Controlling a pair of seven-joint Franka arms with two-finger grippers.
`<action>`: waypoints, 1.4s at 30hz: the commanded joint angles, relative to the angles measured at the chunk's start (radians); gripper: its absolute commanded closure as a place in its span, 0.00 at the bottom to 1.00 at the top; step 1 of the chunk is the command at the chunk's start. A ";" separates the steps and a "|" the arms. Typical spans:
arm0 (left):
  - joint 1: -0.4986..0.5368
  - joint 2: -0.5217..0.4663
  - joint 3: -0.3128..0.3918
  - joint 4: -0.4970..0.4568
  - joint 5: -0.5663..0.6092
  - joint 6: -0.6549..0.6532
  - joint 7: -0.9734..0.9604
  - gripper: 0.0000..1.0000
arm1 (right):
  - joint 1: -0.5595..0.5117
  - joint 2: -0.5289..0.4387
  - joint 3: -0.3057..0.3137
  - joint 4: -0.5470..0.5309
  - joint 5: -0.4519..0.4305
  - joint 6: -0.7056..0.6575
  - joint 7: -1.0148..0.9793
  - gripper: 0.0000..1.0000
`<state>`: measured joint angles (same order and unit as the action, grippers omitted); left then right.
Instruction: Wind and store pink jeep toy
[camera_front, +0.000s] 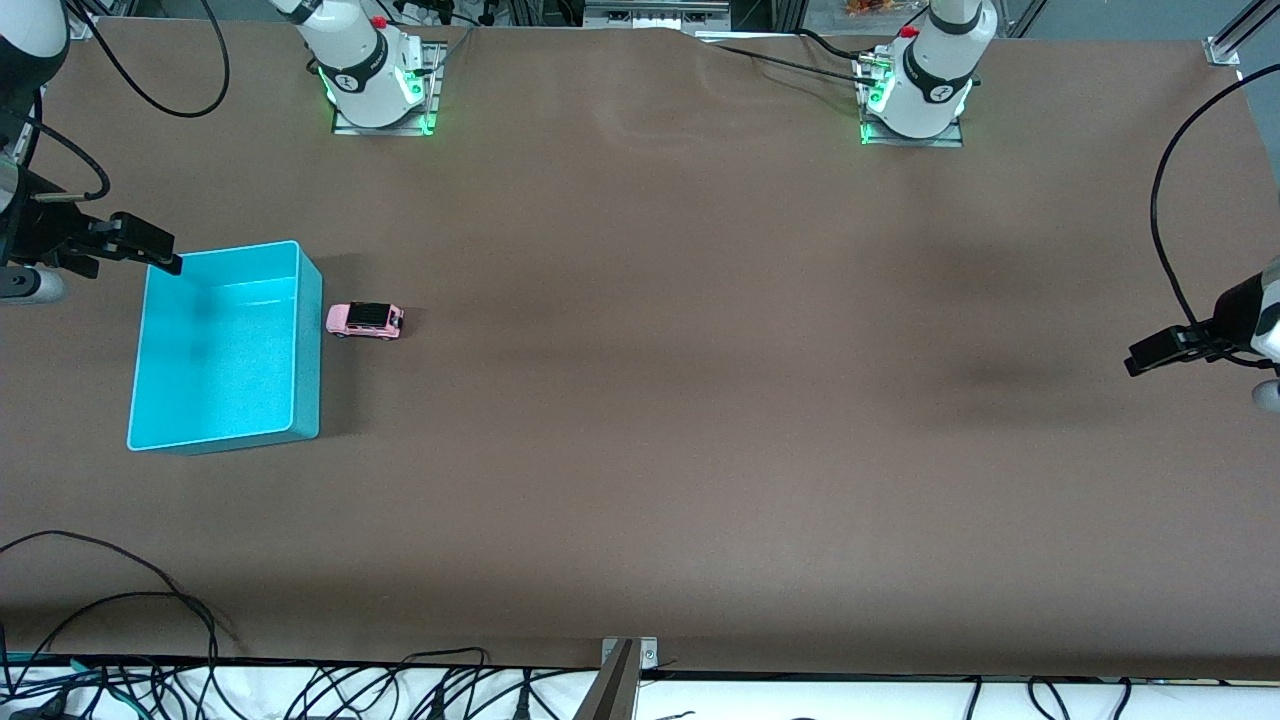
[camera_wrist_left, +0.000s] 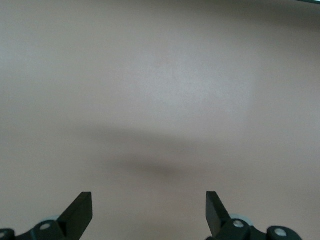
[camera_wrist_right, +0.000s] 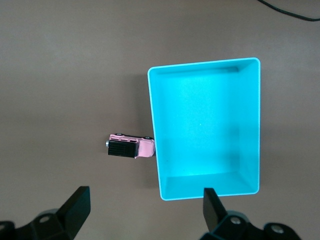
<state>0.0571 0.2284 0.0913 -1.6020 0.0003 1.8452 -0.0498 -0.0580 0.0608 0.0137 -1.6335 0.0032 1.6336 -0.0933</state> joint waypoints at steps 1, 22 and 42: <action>0.000 0.011 -0.001 0.011 0.009 -0.014 0.016 0.00 | -0.002 0.004 0.000 0.015 0.012 -0.012 -0.011 0.00; -0.002 0.015 0.001 0.008 0.010 -0.012 0.015 0.00 | -0.003 0.004 -0.001 0.014 0.014 -0.015 -0.014 0.00; -0.010 0.040 -0.002 0.011 0.023 -0.012 0.008 0.00 | 0.012 0.005 0.000 0.015 0.017 -0.044 -0.005 0.00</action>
<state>0.0548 0.2485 0.0903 -1.6020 0.0003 1.8433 -0.0499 -0.0484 0.0616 0.0141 -1.6340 0.0032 1.6079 -0.0949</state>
